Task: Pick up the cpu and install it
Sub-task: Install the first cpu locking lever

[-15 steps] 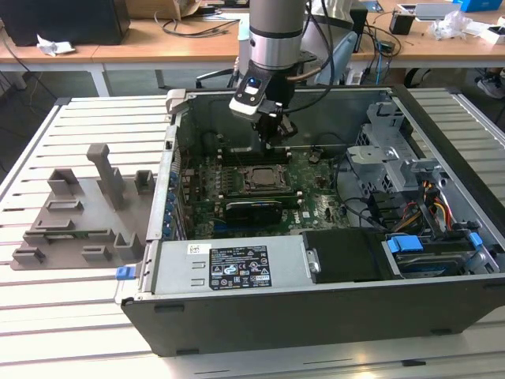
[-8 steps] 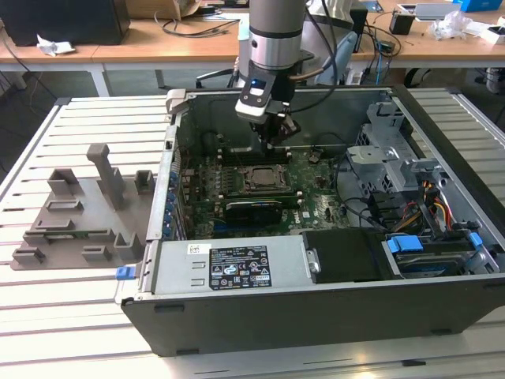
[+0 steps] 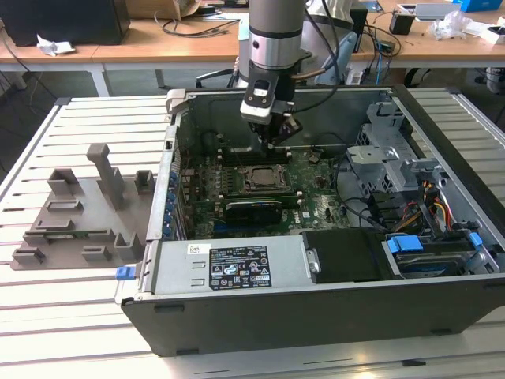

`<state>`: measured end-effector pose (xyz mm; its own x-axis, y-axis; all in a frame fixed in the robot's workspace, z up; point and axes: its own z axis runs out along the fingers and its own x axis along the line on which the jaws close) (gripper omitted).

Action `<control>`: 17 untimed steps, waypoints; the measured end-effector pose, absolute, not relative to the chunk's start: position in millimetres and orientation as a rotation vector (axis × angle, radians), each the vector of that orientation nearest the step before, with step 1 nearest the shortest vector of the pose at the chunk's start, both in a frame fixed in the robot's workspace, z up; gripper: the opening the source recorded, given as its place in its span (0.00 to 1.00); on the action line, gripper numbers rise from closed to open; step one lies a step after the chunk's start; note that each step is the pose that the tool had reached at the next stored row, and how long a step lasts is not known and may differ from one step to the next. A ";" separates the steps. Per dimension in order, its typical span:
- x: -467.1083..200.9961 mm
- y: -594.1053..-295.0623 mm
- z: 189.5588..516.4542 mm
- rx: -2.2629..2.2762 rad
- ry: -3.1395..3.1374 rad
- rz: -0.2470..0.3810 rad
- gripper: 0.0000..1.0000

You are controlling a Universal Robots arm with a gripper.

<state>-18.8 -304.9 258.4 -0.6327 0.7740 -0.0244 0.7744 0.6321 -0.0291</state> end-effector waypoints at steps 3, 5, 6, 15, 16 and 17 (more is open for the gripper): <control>-18.8 -304.9 258.4 1.289 2.853 -0.057 0.11; -18.8 -304.9 258.4 1.246 2.872 -0.057 0.11; -18.8 -304.9 258.4 1.228 2.879 -0.057 0.11; -18.8 -304.9 258.4 1.064 2.942 -0.056 0.11; -18.8 -304.9 258.4 1.054 2.945 -0.056 0.11; -18.8 -304.9 258.4 1.043 2.949 -0.056 0.11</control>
